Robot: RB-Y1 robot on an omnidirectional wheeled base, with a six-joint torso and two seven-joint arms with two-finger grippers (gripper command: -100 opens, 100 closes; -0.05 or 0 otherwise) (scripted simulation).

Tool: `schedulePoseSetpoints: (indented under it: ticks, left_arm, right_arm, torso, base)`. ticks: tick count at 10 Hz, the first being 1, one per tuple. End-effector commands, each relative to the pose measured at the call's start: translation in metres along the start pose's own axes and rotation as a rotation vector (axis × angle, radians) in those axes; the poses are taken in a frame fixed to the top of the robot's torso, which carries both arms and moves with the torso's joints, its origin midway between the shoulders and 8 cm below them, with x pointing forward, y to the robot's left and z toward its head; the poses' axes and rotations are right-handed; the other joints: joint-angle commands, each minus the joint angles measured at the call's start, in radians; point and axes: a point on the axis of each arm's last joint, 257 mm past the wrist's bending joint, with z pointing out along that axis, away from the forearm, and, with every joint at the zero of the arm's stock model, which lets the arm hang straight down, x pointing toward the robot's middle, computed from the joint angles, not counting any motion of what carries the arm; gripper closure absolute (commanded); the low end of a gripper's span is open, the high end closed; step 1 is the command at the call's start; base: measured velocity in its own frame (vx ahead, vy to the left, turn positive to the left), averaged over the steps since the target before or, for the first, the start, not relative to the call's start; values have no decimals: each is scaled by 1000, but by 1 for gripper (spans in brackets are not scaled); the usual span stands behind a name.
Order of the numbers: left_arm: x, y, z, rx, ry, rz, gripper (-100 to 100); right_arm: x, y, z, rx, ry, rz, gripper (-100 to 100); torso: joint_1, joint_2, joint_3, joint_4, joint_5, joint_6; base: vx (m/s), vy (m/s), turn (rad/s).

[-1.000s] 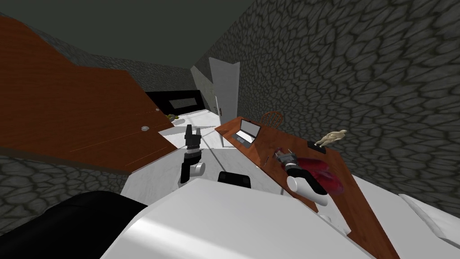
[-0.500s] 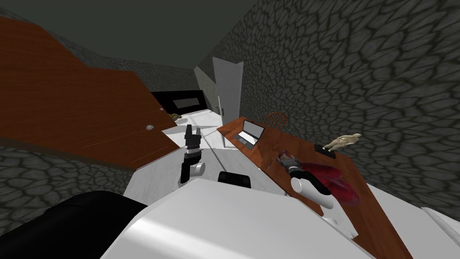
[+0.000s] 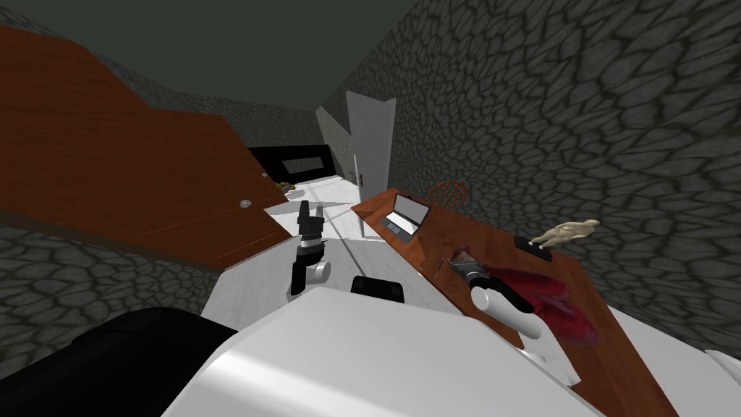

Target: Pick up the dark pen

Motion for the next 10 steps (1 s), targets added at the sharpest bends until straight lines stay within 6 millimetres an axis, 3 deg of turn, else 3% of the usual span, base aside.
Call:
schedulePoseSetpoints:
  ticks: [1, 2, 4, 5, 10]
  left_arm:
    - [0, 0, 0, 0, 0, 0, 0]
    - [0, 0, 0, 0, 0, 0, 0]
    - [0, 0, 0, 0, 0, 0, 0]
    - [0, 0, 0, 0, 0, 0, 0]
    - [0, 0, 0, 0, 0, 0, 0]
  right_arm:
    - [-16, 0, -1, 23, -47, 48, -100]
    - [-34, 3, 1, 28, -90, 100, -100]
    - [-41, -3, 0, 48, -120, 128, -100]
    - [-62, -2, 0, 60, -177, 195, -100]
    - [-111, -12, -7, 103, -337, 372, -100]
  torso:
    - [0, 0, 0, 0, 0, 0]
    - [0, 0, 0, 0, 0, 0]
    - [1, -1, -1, 0, 0, 0]
    - [0, 0, 0, 0, 0, 0]
    - [1, -1, -1, 0, 0, 0]
  base:
    - [31, 30, 60]
    - [47, 43, 102]
    - [29, 20, 16]
    - [21, 28, 81]
    - [36, 29, 64]
